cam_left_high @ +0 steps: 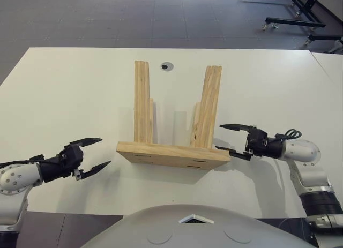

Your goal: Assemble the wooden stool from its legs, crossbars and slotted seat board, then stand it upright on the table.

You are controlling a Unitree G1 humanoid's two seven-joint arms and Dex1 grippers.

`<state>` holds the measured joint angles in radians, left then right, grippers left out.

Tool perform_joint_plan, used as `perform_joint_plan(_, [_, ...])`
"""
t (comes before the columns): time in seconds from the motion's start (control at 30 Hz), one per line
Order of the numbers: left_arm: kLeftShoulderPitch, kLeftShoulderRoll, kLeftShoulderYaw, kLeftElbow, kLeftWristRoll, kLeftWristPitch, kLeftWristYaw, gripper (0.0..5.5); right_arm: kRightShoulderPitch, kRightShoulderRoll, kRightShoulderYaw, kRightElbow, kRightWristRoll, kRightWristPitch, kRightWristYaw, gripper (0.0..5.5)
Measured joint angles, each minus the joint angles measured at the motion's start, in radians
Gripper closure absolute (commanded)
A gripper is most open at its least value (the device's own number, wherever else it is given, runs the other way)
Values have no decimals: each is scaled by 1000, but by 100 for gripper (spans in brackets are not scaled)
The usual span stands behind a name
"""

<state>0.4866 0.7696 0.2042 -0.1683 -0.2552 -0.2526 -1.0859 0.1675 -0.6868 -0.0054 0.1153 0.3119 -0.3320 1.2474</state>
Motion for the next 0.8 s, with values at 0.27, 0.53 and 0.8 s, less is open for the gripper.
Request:
perform_joint_plan(0.27, [-110,-21,-131,38,47,-58,5,160,-5,-63,46,11,3,50,88,192])
perform_joint_plan(0.53, [-188,-50,-239,75,47,-50,-1,160,-68,-1,83,17,24,107,83,192])
perform_joint_plan(0.8, [-207,-57,-271,74,47,-26,9,160,-87,-37,72,56,53,136,154,192])
